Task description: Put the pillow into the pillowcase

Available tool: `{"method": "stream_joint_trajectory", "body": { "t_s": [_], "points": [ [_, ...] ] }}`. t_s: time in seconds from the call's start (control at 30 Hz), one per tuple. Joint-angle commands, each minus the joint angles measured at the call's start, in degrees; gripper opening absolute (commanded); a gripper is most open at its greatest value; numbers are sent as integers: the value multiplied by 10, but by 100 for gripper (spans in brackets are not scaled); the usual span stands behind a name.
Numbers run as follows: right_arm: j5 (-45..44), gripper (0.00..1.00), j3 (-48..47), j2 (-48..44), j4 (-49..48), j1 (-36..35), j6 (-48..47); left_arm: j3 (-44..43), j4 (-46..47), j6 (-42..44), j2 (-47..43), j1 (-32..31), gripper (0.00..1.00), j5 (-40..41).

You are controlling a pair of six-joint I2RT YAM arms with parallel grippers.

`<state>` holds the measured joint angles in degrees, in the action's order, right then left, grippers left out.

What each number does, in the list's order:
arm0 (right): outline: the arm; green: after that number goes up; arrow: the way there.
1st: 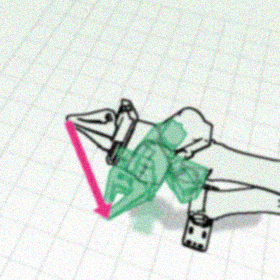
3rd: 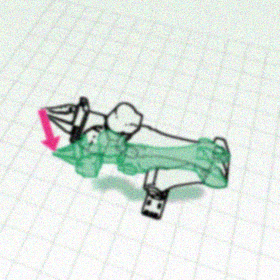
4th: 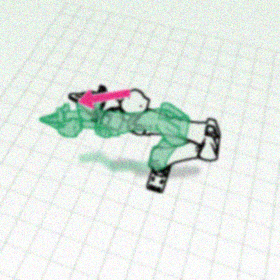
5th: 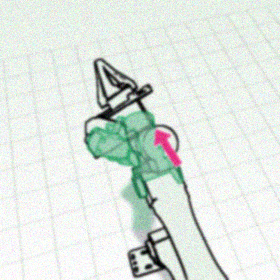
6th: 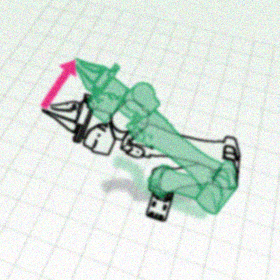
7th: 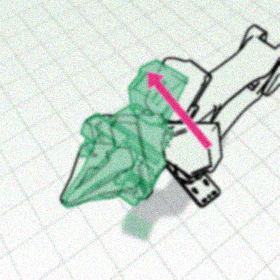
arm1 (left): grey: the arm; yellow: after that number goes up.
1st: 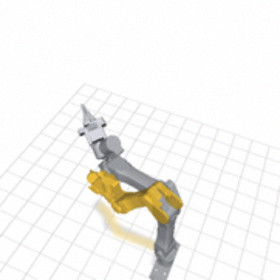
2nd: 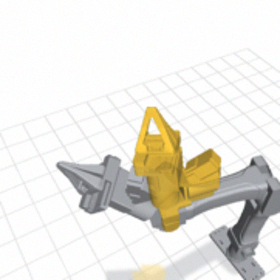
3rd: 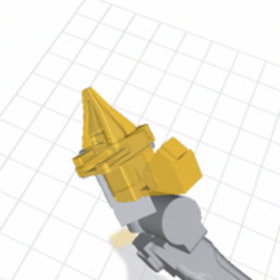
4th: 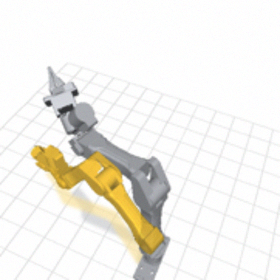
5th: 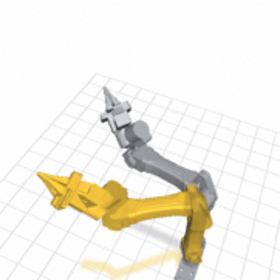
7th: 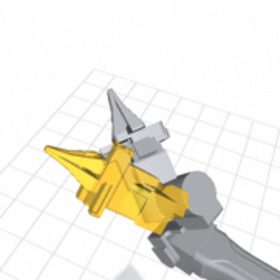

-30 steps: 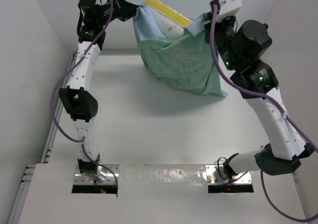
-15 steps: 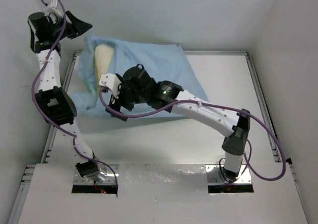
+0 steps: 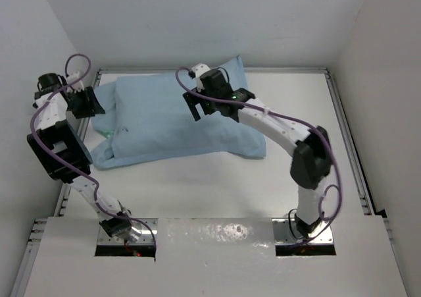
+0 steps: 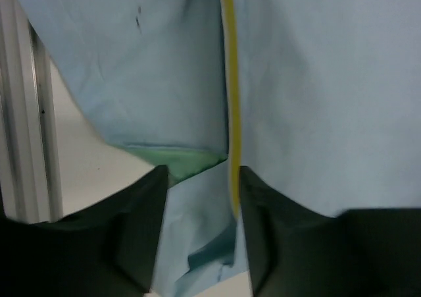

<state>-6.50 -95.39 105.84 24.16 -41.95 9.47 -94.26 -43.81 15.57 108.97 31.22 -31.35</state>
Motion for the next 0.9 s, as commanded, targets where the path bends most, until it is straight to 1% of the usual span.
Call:
{"method": "stream_joint_trajectory", "body": {
  "t_s": [0.0,0.03,0.07,0.1,0.13,0.17,0.2,0.27,0.3,0.33,0.37,0.4,0.43,0.47,0.5,0.53,0.57,0.6,0.63,0.67,0.7,0.73,0.77,0.8,0.83,0.87],
  "points": [
    [-130,99,-39,108,-1,-12,11,51,-1,59,-23,-11,50,69],
    [-133,99,-52,132,-3,-8,16,57,-1,62,1,-13,54,94],
    [-134,99,-66,155,-1,-3,26,58,-9,69,16,-17,59,101],
    [-130,99,-95,199,5,1,52,57,-15,85,32,-26,61,103],
    [-125,97,-105,218,18,15,68,56,-20,92,57,-32,62,102],
    [-119,85,-106,231,22,23,89,57,-15,96,66,-39,65,106],
    [-111,72,-96,242,24,45,129,62,-6,97,73,-54,66,111],
    [-94,45,-57,235,17,70,172,69,32,90,81,-68,69,139],
    [-86,8,5,223,8,85,207,77,46,85,81,-81,69,146],
    [-81,0,40,193,-10,114,223,79,57,83,84,-89,69,158],
    [-79,0,118,172,-24,129,234,84,71,81,86,-96,66,161],
    [-75,0,158,151,-40,145,241,94,75,84,88,-114,64,161],
    [-67,0,193,107,-71,176,238,101,74,90,94,-128,62,157],
    [-63,0,258,86,-86,206,214,113,66,105,96,-154,57,154],
    [-60,0,283,48,-107,220,195,121,60,112,99,-165,53,154],
    [-60,0,302,32,-112,233,176,130,61,116,99,-175,49,155],
    [-59,0,321,19,-112,254,129,147,64,117,97,-186,38,159],
    [-61,0,323,9,-106,262,106,153,66,116,96,-189,35,159],
    [-56,1,312,-5,-99,268,60,159,68,115,96,-189,30,158],
    [-51,3,301,-10,-91,274,35,166,67,118,96,-189,29,158],
    [-46,14,286,-13,-69,273,8,169,64,123,95,-190,29,150],
    [-35,22,248,-16,-55,273,-13,173,57,133,92,-190,29,146],
    [-7,41,227,-16,-25,272,-37,175,53,137,85,-189,29,138],
    [4,41,204,-16,-11,270,-42,174,51,140,80,-189,30,135],
    [14,56,161,-20,1,268,-44,163,45,143,73,-190,34,132],
    [14,62,142,-25,14,257,-41,150,37,143,57,-192,38,120]
  ]
}}
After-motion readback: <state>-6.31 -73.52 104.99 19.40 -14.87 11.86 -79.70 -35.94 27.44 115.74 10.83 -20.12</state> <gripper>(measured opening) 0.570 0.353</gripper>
